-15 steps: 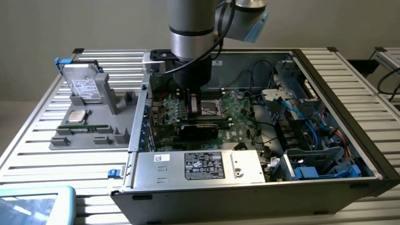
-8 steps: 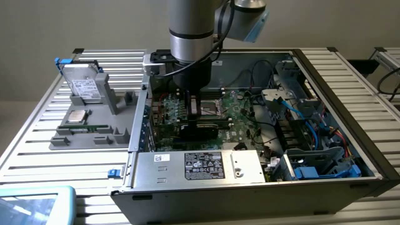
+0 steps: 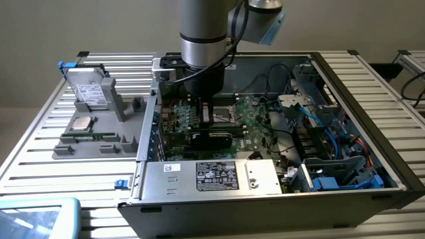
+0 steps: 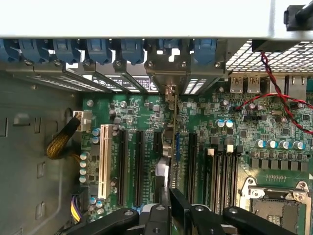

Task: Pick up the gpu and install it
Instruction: 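Press down on the gpu until it lock into place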

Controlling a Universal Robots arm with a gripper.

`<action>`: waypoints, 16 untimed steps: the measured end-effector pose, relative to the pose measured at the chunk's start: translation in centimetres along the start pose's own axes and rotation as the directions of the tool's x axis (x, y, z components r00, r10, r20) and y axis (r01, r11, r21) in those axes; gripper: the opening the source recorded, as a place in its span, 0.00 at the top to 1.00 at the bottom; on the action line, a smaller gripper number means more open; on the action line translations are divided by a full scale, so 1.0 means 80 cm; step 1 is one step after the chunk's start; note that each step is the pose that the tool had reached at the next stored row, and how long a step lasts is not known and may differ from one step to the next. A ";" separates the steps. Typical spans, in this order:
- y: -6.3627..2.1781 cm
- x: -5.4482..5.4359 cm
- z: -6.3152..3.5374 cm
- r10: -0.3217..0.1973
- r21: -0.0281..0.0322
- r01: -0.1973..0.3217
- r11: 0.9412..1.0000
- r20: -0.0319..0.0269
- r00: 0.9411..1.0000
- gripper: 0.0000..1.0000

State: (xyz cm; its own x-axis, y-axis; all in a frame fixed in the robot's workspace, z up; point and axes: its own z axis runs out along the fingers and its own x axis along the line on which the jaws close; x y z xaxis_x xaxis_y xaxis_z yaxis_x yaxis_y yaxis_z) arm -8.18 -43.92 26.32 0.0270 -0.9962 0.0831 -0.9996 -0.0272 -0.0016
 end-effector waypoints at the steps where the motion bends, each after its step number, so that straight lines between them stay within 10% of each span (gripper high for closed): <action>1: 0.000 0.000 0.000 0.000 0.000 0.000 1.000 0.000 1.000 0.85; 16: 0.009 0.005 -0.059 0.000 0.000 0.000 1.000 0.000 1.000 0.85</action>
State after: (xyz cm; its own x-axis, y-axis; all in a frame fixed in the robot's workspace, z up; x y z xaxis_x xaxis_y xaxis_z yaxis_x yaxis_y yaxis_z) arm -8.94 -43.92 31.04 0.0269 -0.9962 0.0830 -0.9996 -0.0271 -0.0014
